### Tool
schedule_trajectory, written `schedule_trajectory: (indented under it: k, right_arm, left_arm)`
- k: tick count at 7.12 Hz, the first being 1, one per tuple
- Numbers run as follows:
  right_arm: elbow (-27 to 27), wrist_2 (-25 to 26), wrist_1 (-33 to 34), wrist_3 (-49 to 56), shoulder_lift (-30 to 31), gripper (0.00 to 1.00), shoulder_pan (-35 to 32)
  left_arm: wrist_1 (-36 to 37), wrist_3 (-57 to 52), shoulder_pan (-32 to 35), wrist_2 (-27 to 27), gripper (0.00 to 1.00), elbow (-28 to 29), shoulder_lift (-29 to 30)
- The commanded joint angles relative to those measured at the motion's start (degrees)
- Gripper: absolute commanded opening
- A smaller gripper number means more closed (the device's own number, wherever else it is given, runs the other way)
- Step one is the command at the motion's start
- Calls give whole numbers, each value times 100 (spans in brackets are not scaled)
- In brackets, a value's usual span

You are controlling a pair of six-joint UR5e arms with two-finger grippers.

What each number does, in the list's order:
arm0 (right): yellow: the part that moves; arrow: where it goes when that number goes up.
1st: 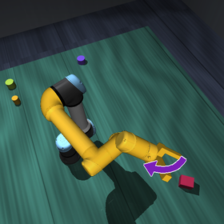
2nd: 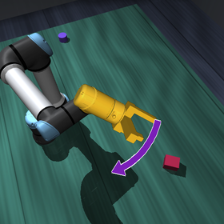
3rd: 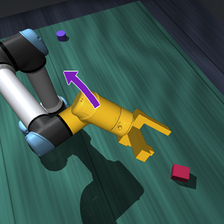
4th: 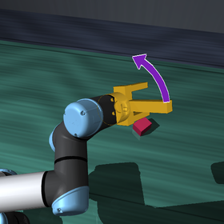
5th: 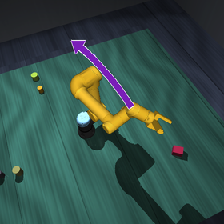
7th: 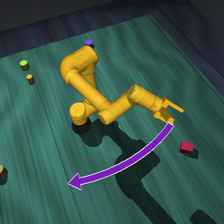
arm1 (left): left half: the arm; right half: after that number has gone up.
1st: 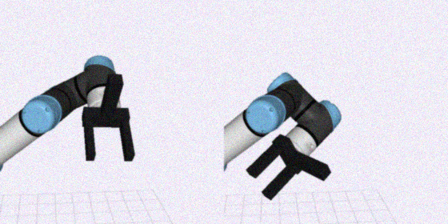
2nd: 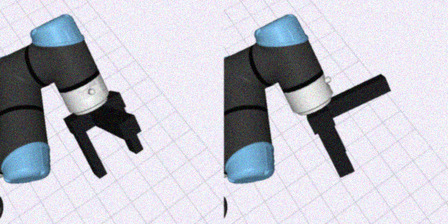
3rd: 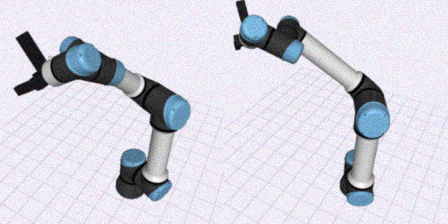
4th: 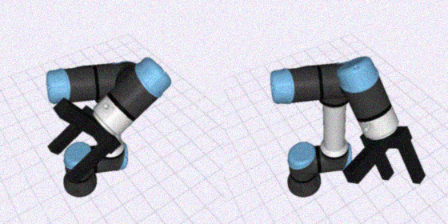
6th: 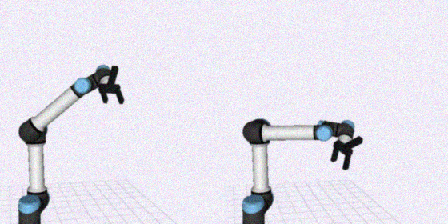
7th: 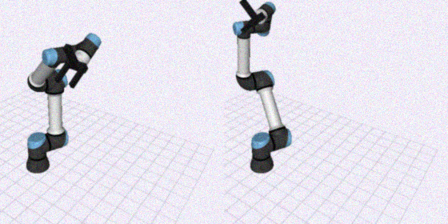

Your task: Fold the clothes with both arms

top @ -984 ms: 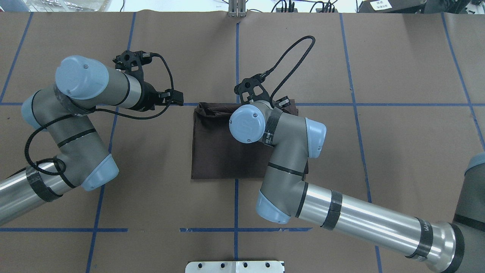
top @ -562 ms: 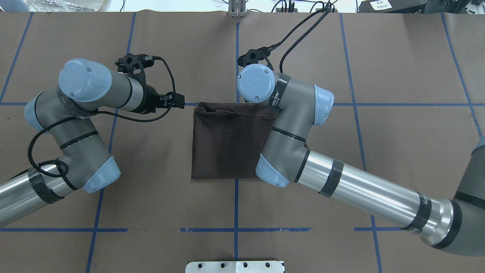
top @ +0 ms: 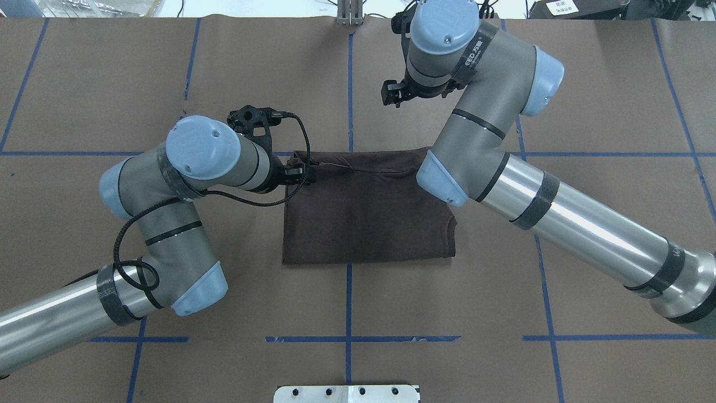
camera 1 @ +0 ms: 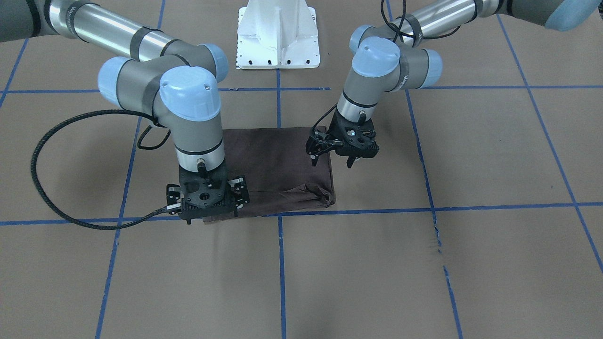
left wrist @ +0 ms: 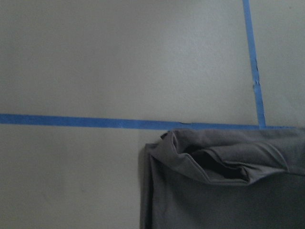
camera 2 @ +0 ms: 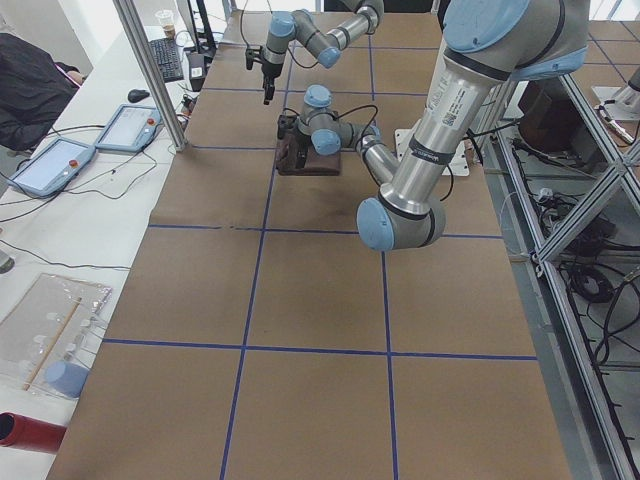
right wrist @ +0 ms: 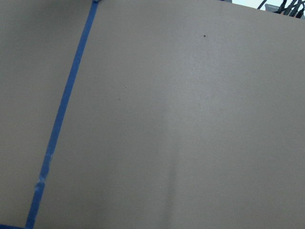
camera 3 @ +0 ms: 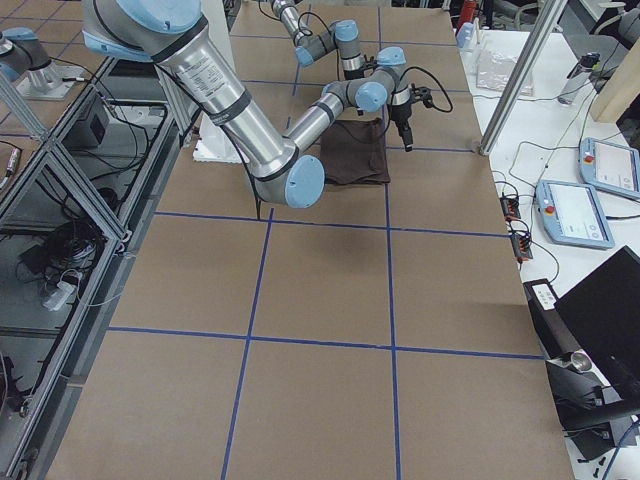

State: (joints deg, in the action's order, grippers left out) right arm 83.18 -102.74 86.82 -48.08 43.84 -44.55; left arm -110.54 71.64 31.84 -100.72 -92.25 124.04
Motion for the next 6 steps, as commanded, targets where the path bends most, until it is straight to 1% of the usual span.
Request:
schedule_trajectory:
  k: [1, 2, 3, 6]
  right_arm:
    - [137, -212, -7, 71, 151, 100, -212]
    - [137, -212, -16, 71, 177, 100, -221]
    - [146, -212, -16, 80, 178, 100, -221]
    - [146, -273, -51, 89, 257, 100, -238]
  left_arm:
    - [68, 8, -143, 149, 100, 398, 346]
    - [59, -1, -143, 210, 100, 706, 540]
    - [50, -18, -143, 210, 100, 865, 638]
    - [41, -71, -134, 394, 100, 1086, 744]
